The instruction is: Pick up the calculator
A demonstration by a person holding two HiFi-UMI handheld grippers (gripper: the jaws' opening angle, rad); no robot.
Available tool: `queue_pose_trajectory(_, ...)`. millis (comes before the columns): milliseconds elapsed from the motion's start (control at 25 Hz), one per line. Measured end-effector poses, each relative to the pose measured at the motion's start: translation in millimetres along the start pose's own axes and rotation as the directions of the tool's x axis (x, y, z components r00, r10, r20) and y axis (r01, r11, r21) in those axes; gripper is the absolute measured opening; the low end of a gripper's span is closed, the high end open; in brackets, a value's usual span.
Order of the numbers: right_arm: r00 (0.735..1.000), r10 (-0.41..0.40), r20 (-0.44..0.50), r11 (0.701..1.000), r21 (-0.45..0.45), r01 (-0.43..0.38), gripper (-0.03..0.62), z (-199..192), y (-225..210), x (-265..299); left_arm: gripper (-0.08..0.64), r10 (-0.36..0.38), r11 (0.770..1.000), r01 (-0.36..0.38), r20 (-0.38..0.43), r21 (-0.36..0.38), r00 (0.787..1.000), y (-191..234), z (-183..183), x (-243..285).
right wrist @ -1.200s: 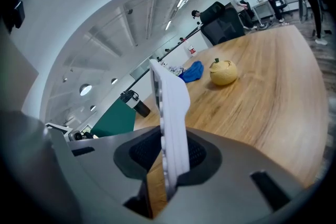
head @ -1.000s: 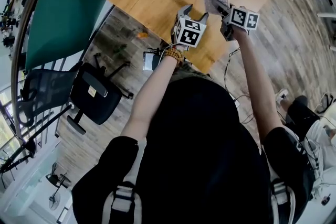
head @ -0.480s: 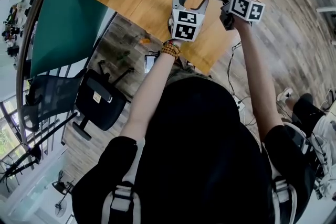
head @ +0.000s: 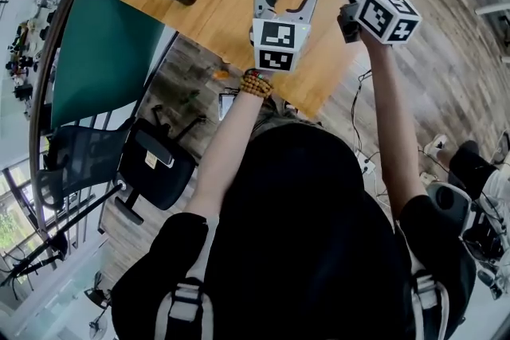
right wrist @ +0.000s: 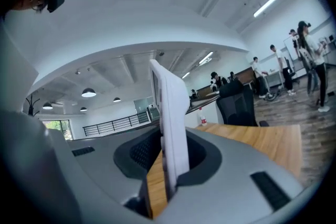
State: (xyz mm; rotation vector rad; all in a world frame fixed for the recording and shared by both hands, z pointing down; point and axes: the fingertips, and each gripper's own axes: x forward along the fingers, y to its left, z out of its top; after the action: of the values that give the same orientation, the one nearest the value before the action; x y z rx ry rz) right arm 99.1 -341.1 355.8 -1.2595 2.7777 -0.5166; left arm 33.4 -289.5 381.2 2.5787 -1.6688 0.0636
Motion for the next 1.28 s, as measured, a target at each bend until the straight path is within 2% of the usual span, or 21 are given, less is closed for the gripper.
queue_pose_trajectory(240, 0.989, -0.033, 0.141, 0.990, -0.133, 0.052, 0.087, 47.7, 19.8, -29.1, 0.250, 0.027, 0.999, -0.031, 0.134, 0.031, 0.991, 2.7, 53.8, -11.1)
queue_pose_trajectory(320, 0.982, -0.042, 0.182, 0.984, -0.163, 0.072, 0.087, 60.6, 26.9, -35.4, 0.221, 0.045, 0.998, -0.053, 0.181, 0.039, 0.982, 5.3, 71.2, -13.2)
queue_pose_trajectory(640, 0.940, -0.078, 0.333, 0.947, -0.270, 0.174, 0.087, 90.0, 53.2, -64.7, 0.191, 0.085, 0.993, -0.105, 0.308, 0.048, 0.948, -2.8, 119.1, -27.1)
queue_pose_trajectory(760, 0.915, -0.065, 0.397, 0.942, -0.279, 0.188, 0.087, 92.3, 60.8, -73.4, 0.171, 0.107, 0.992, -0.121, 0.326, 0.025, 0.939, -5.7, 118.1, -29.6)
queue_pose_trajectory(840, 0.911, -0.062, 0.408, 0.938, -0.287, 0.193, 0.087, 91.7, 65.8, -78.1, 0.158, 0.110, 0.993, -0.117, 0.337, 0.000, 0.935, -9.0, 113.4, -31.5)
queue_pose_trajectory(1040, 0.910, -0.064, 0.410, 0.952, -0.248, 0.179, 0.087, 54.4, 48.5, -82.7, 0.134, 0.127, 0.992, -0.124, 0.340, -0.030, 0.932, -12.8, 95.9, -36.2)
queue_pose_trajectory(1200, 0.918, -0.075, 0.388, 0.941, -0.278, 0.194, 0.087, 48.9, 61.2, -83.3, 0.118, 0.148, 0.989, -0.144, 0.326, -0.038, 0.934, -11.3, 81.3, -41.8)
queue_pose_trajectory(1280, 0.922, -0.077, 0.379, 0.945, -0.268, 0.189, 0.087, 42.8, 64.6, -85.2, 0.116, 0.149, 0.989, -0.145, 0.321, -0.035, 0.935, -12.7, 76.1, -45.4)
